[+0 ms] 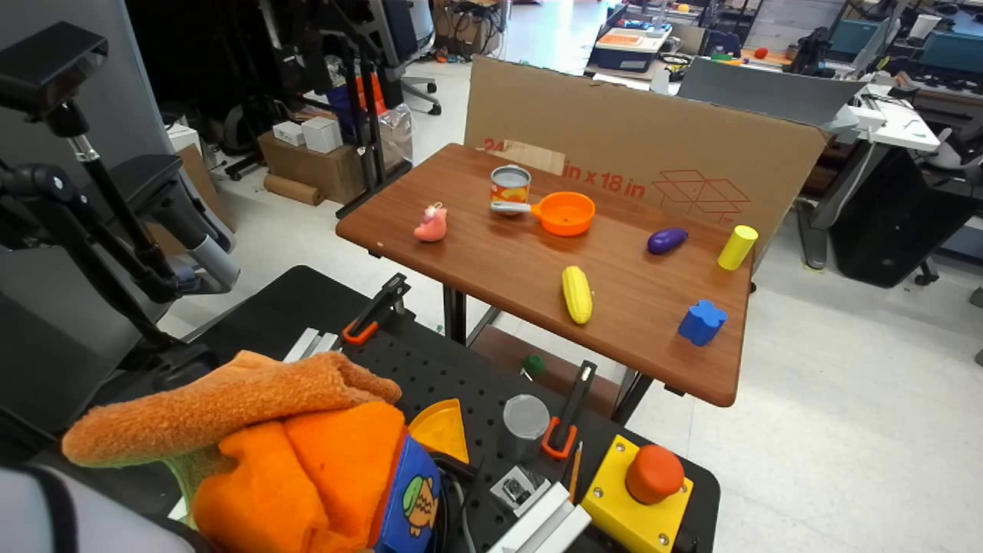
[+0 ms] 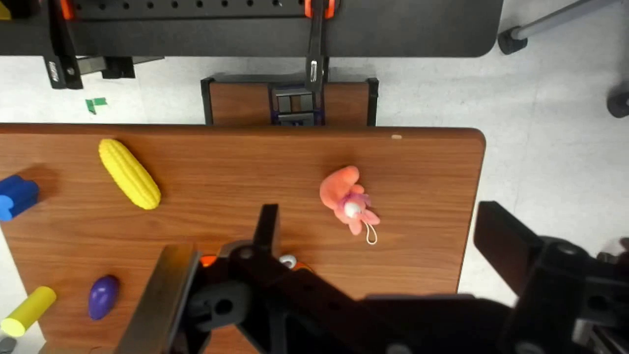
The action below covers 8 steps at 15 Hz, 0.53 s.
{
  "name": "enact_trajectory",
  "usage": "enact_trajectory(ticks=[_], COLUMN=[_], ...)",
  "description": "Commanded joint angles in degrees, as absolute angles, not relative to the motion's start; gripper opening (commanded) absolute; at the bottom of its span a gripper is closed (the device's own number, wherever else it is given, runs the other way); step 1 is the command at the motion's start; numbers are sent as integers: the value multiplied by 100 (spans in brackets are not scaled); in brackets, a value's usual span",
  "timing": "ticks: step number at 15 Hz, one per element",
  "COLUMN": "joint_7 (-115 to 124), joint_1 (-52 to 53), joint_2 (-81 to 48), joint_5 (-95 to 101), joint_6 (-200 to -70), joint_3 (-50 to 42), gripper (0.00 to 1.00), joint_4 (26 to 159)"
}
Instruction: Slightly move the bunny toy backwards
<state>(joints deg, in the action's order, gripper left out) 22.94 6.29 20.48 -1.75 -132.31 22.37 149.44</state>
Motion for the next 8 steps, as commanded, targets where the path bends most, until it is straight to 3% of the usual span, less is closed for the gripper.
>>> enact_trajectory(ticks=[1,8], joint_7=[2525,3066], joint_1=[476,765], joint_2=[659,-1116], joint_5=[298,1044], joint_6=[-13749,-14135], joint_3=[2065,1296], gripper=[100,100], joint_4=[14291,13411])
